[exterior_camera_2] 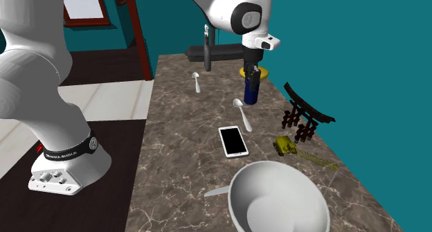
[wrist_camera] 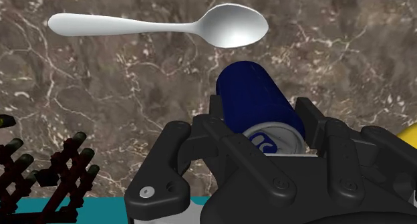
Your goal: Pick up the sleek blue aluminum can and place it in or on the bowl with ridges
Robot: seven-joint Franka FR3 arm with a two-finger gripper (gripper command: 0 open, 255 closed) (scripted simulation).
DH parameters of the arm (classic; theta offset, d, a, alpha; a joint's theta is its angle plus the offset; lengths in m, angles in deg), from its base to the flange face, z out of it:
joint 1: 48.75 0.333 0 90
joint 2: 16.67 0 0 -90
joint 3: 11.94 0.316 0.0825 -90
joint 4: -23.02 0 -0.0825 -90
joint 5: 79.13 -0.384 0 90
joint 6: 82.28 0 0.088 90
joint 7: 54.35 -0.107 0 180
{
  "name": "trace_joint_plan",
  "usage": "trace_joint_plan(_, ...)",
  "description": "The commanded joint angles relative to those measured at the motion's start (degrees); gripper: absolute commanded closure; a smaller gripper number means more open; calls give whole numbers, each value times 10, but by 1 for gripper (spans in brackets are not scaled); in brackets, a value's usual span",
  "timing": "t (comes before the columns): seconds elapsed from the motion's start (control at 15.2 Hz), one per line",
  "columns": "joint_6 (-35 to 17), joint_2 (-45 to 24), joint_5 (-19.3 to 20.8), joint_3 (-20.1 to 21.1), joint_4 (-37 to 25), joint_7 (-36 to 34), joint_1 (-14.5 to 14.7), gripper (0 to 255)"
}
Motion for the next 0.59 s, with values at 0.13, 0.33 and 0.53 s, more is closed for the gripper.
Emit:
trace_joint_plan(0.13, 18, 13, -6, 3, -5, 3, -2, 255)
trace_joint_plan(0.33, 37, 25, -11, 5, -12, 7, -4, 255)
trace_joint_plan(0.53, 56, 37, -16, 8, -20, 10, -6, 255)
